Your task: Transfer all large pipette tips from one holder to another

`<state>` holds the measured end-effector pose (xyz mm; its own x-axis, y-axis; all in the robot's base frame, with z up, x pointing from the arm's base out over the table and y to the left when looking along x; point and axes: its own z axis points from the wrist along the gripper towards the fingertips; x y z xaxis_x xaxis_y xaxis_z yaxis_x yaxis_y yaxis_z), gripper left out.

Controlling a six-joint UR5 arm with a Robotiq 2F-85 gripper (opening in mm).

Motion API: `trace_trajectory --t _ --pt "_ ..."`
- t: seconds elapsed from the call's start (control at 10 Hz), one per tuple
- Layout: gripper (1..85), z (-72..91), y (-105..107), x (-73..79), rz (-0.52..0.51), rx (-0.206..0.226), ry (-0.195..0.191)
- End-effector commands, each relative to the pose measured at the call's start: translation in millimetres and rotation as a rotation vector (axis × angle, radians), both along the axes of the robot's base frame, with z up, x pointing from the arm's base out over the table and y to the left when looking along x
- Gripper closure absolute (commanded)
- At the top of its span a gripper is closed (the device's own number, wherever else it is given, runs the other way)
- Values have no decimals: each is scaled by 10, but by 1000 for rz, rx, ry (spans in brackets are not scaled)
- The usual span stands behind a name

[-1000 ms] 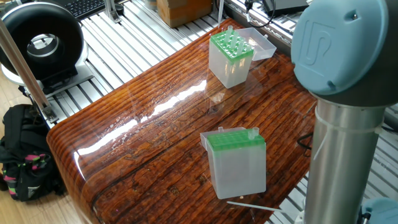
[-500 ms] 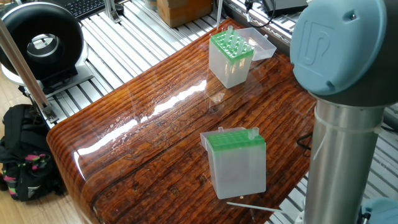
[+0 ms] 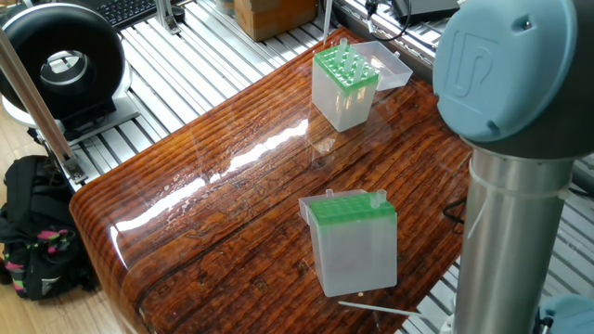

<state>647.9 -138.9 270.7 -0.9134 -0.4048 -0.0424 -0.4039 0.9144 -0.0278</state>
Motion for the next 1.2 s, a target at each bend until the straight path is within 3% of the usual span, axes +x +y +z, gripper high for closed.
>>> trace_trajectory --t 0.0,0.7,1.0,1.1 --pt "810 4 59 -24 19 21 6" --pt "807 5 87 -19 -4 33 5" --pt "807 4 3 -19 -7 1 5" --pt "807 6 -69 -8 7 -27 0"
